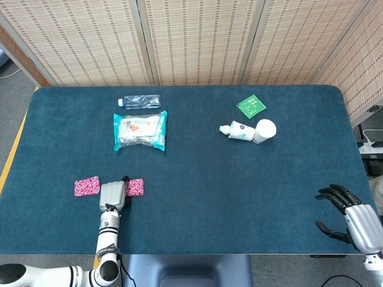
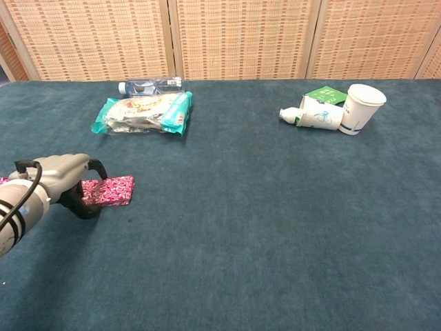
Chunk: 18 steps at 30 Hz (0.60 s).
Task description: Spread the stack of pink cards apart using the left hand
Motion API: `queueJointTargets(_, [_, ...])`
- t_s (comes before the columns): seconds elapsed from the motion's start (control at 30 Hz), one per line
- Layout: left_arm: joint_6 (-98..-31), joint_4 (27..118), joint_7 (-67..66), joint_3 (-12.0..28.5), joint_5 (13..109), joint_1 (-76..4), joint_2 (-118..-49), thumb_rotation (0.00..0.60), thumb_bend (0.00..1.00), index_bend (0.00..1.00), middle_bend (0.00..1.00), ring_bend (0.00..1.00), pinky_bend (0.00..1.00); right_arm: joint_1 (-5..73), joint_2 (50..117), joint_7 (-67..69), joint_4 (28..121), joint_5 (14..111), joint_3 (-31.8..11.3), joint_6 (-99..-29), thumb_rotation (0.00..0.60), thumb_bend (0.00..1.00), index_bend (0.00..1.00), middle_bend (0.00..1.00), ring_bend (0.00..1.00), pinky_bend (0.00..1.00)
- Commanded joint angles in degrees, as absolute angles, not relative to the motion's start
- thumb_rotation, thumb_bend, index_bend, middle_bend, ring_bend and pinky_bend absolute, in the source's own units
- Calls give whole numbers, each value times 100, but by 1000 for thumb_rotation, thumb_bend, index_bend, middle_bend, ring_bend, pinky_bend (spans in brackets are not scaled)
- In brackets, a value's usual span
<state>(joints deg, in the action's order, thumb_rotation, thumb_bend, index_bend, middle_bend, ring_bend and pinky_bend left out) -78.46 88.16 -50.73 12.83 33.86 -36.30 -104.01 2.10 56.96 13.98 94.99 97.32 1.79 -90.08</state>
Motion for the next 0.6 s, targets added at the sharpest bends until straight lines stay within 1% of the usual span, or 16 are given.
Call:
queueJointTargets(0.03, [-7857,8806,-5074,1291,3391,-3623,-10415,600,351,239,1000,1000,1000,211,5697,1396,9502,9729,178,-9006,600,126,350,254,156,320])
queueJointTargets(0.27, [-7885,8786,-4999,1295,3488,-3587,-10454,600,352,288,1000,1000,1000,215,5698,1384,9509,9726,178,-8998,600,126,350,254,156,320])
queueJointTargets(0.47, [-7886,8746,-4914,1290,3580,-3550,-10504,600,358,417,1000,1000,1000,213,5697,1393,9507,9729,176,-9008,600,126,350,254,156,320])
queueJointTargets(0.6, [-7892,8727,-4858,1290,3658,-3526,-10518,600,361,462,1000,1000,1000,214,5698,1397,9505,9723,173,-9008,600,127,350,254,156,320])
